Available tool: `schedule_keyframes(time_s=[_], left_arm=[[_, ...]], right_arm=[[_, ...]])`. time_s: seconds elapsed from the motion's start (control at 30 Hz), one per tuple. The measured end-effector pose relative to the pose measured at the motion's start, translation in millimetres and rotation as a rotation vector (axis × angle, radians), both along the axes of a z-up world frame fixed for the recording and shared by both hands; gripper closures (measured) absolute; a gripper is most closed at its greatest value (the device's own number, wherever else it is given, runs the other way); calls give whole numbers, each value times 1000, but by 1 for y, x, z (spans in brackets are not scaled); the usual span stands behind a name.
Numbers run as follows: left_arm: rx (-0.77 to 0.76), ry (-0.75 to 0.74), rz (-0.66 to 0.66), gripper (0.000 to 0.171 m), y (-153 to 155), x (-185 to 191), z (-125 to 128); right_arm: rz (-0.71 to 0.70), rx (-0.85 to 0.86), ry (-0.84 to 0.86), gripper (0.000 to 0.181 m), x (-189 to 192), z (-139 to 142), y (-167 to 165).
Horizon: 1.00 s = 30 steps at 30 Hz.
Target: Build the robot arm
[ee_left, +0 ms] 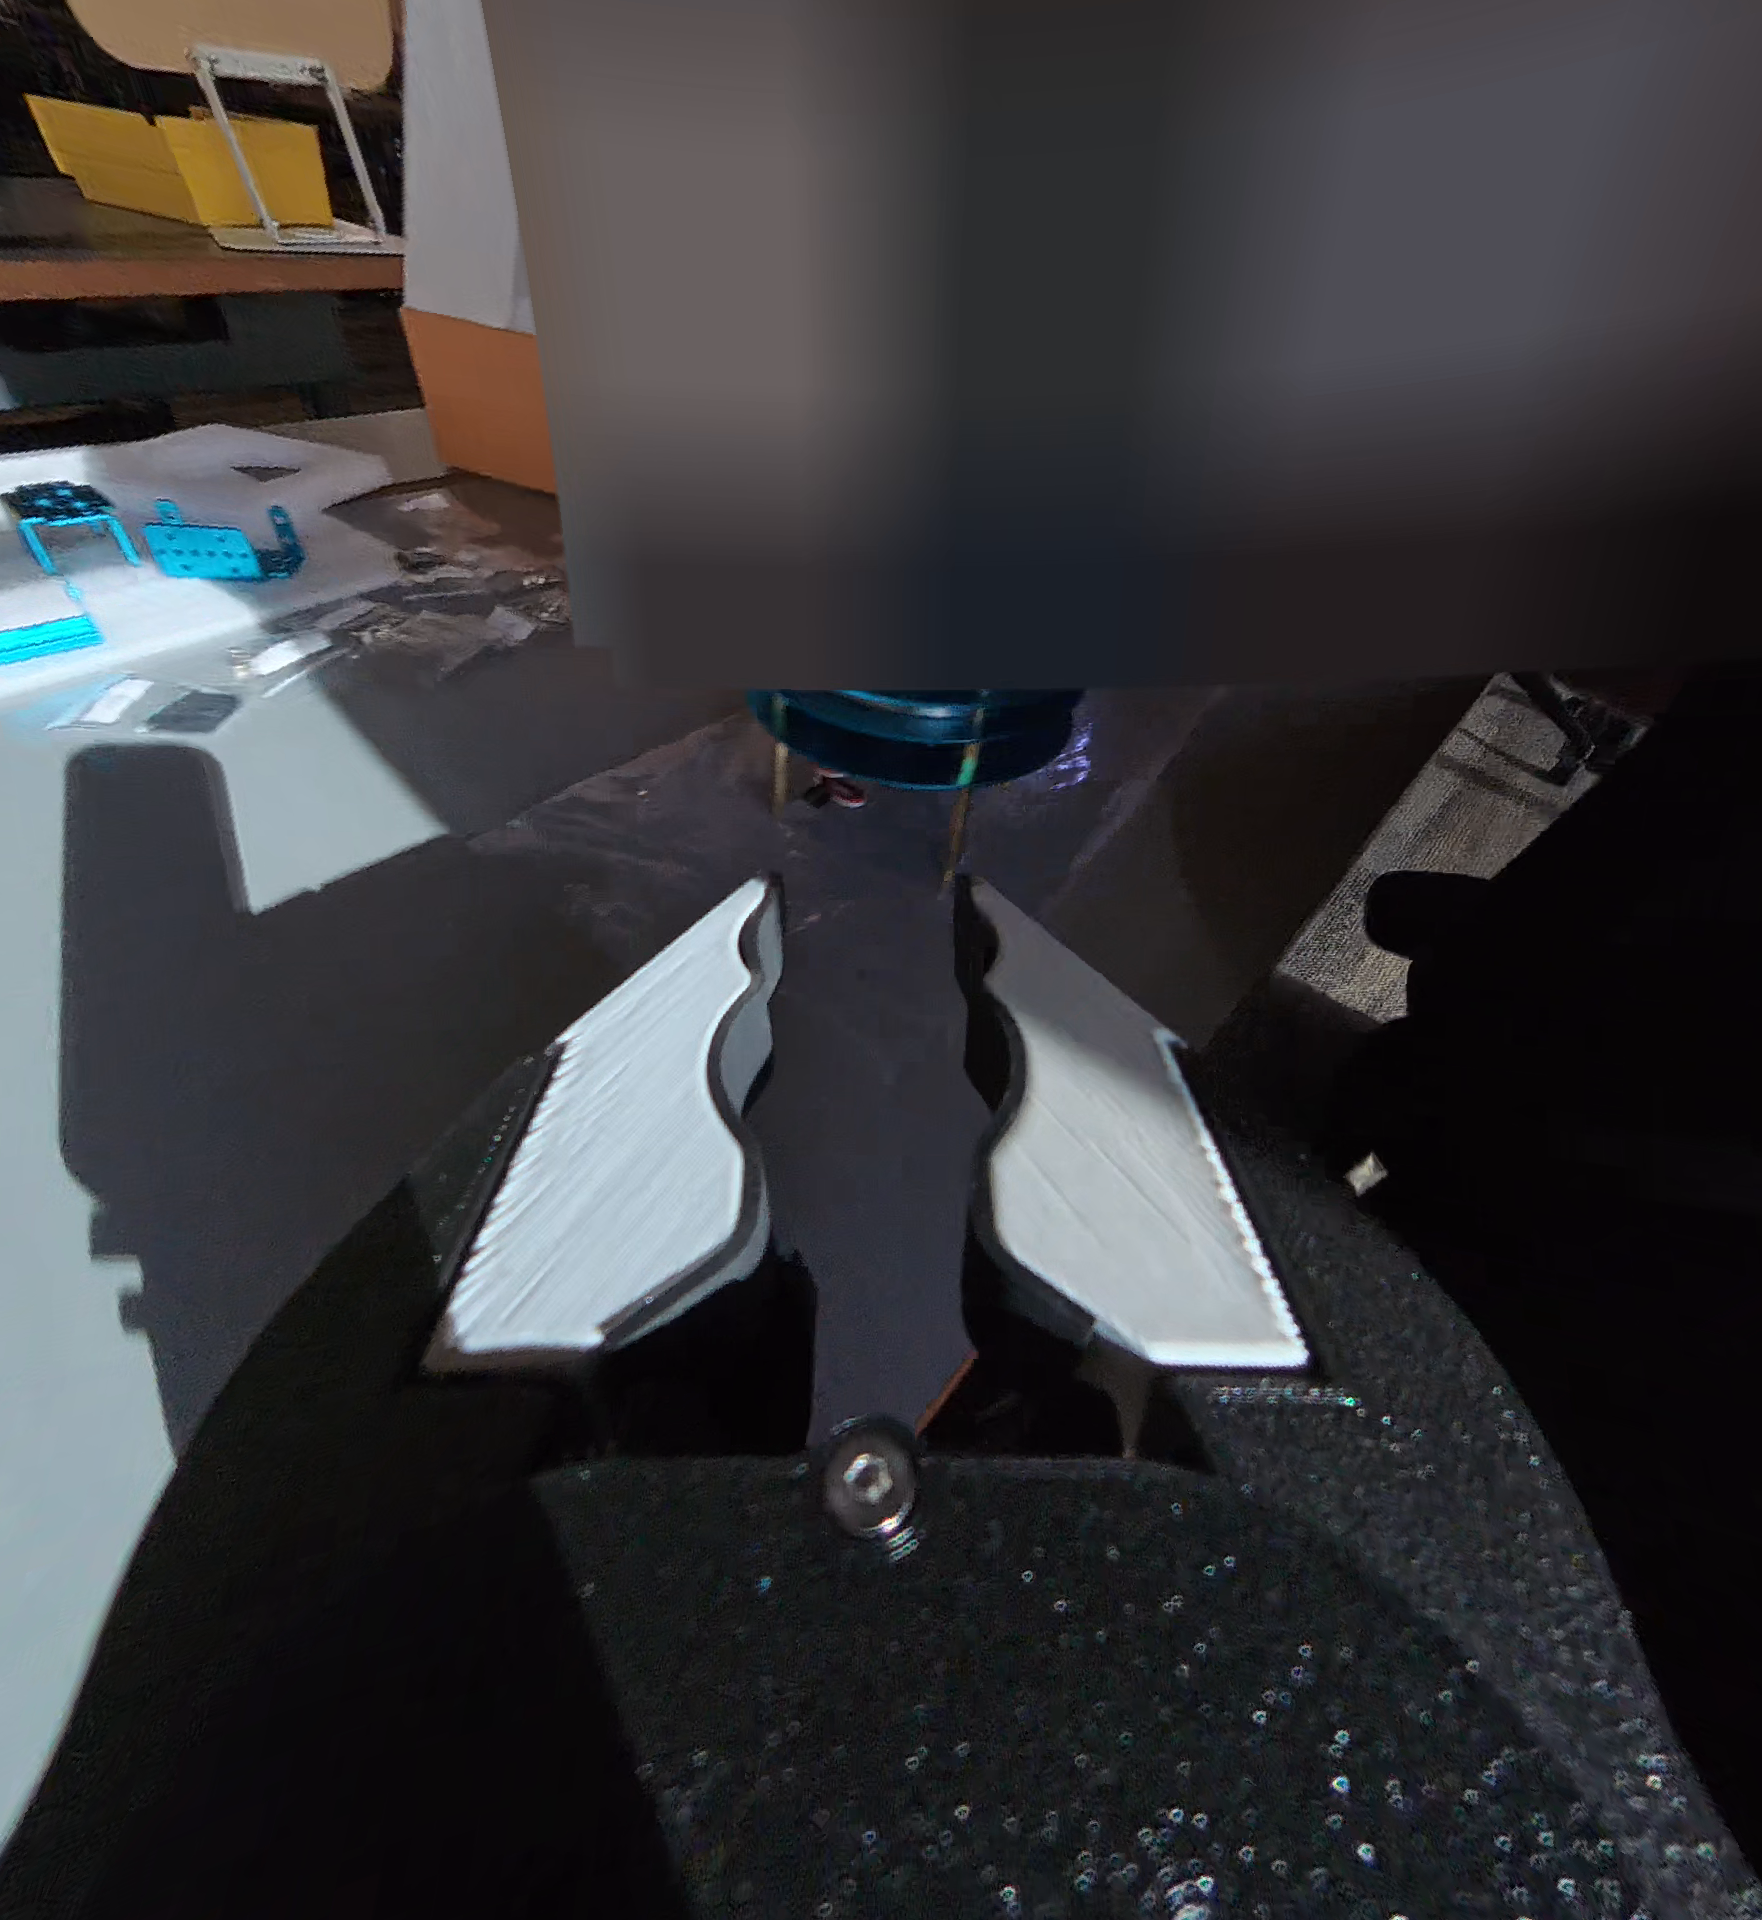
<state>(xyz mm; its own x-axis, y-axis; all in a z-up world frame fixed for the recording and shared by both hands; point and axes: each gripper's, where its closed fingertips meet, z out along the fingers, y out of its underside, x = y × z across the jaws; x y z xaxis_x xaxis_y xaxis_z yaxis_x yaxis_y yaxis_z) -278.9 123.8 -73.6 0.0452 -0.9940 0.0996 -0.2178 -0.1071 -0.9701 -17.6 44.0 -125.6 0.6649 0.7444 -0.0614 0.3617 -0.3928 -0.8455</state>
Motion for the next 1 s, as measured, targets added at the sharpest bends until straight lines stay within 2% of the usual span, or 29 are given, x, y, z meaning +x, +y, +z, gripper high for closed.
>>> schedule_keyframes(time_s=[0.13,0.23,0.4,0.53,0.73,1.0], left_arm=[[17,46,33,140,-49,42,-8],[110,59,58,141,-74,72,-7],[101,106,68,141,-105,131,-17],[153,129,162,142,-101,160,-31],[184,152,164,145,-103,172,-49],[251,119,160,143,-107,171,-44]], right_arm=[[2,13,-7,158,-1,0,-16],[-3,57,-1,159,-3,3,-20],[-16,106,81,159,-12,19,-21],[-2,125,146,159,-23,28,-28],[64,152,216,160,-39,43,-38],[156,116,315,159,-56,54,-51]])
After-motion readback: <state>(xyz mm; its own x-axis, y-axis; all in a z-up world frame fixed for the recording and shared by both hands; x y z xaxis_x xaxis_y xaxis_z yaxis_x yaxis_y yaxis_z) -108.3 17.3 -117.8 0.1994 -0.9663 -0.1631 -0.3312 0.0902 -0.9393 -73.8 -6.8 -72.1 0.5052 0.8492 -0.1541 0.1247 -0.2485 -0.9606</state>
